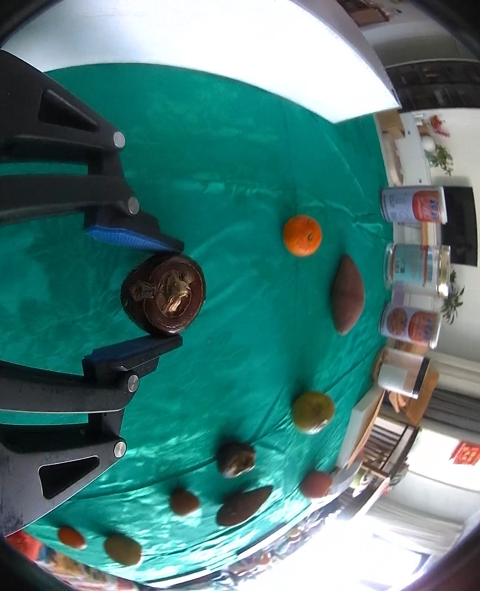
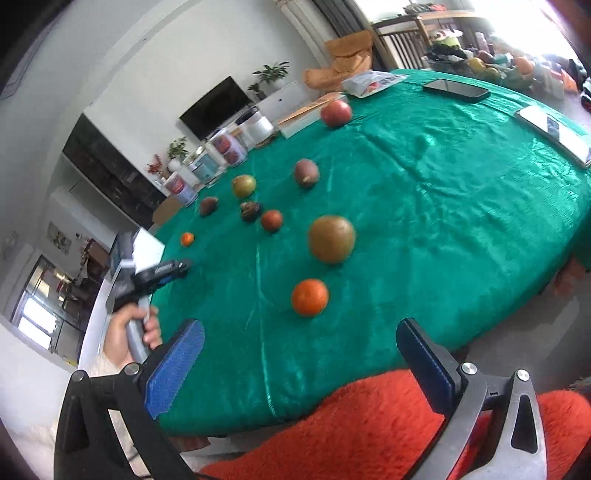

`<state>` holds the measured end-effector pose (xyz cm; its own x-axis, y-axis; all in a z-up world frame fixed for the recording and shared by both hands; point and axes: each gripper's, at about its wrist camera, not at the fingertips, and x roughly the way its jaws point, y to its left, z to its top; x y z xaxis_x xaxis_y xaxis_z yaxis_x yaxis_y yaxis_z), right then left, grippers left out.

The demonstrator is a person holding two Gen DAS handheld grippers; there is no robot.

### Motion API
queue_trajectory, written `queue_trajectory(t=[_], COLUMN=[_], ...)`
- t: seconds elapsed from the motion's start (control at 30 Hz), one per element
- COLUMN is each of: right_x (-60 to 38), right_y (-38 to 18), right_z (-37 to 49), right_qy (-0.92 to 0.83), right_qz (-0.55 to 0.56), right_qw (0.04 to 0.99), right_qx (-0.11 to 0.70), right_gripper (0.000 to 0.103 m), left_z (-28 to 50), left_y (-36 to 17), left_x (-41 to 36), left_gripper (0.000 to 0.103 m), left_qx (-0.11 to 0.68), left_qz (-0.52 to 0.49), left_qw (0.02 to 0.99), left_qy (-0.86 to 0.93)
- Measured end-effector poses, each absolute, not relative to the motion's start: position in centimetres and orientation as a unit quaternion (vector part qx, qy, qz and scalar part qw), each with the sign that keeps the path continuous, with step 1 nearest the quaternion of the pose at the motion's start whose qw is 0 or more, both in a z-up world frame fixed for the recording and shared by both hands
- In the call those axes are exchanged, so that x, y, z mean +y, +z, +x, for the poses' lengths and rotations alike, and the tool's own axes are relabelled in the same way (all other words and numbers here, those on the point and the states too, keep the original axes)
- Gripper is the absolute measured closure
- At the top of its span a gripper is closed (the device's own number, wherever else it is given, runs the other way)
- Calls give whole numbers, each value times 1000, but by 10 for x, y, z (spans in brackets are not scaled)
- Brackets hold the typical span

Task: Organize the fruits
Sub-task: 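Grasp the dark mangosteen with the left tool while the right tool grasps the yellow-brown round fruit, then carry both fruits over the white box and open both tools to drop them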

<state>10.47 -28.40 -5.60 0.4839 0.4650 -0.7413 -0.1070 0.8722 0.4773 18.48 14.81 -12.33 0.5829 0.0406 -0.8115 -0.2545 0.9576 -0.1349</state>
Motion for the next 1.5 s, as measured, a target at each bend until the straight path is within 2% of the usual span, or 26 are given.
queue_trajectory(t=[0.07, 0.17, 0.27, 0.33, 0.4, 0.47, 0.5, 0.53, 0.57, 0.73, 0.87, 1.07, 1.27, 1.5], right_x=[-285, -272, -248, -235, -226, -223, -223, -224, -225, -228, -210, -77, 90, 177], right_y=[-58, -69, -87, -96, -107, -115, -117, -119, -119, -106, -66, -8, -3, -33], right_z=[141, 178, 208, 221, 229, 235, 237, 239, 239, 236, 224, 167, 75, 30], right_qy=[161, 180, 175, 158, 143, 133, 124, 119, 115, 126, 173, 362, 528, 545], right_qz=[185, 186, 177, 166, 164, 166, 167, 170, 166, 163, 170, 144, 63, -49], right_qw=[812, 793, 779, 779, 772, 767, 767, 769, 775, 788, 803, 757, 663, 653], right_qx=[529, 551, 575, 584, 597, 605, 607, 605, 599, 581, 544, 525, 527, 524], right_gripper=[0, 1, 13, 13, 18, 36, 37, 43, 55, 55, 55, 55, 55, 55], left_z=[176, 162, 147, 136, 125, 113, 108, 103, 98, 70, 39, -33, -77, -97], left_y=[-120, -111, -96, -86, -77, -70, -67, -65, -62, -47, -16, 44, 12, -35], left_x=[134, 114, 97, 90, 86, 83, 82, 82, 83, 96, 124, 196, 282, 325], left_gripper=[59, 59, 59, 59, 59, 59, 59, 59, 59, 59, 59, 59, 59, 58], left_qx=[451, 450, 444, 440, 437, 434, 432, 431, 429, 421, 403, 345, 381, 420], left_qz=[-111, -110, -102, -93, -89, -88, -87, -86, -86, -100, -141, -169, -192, -186], left_qw=[883, 885, 890, 893, 895, 896, 897, 898, 899, 901, 904, 923, 885, 847], left_qy=[66, 36, 10, -3, -13, -19, -22, -25, -27, -30, -36, 38, 187, 269])
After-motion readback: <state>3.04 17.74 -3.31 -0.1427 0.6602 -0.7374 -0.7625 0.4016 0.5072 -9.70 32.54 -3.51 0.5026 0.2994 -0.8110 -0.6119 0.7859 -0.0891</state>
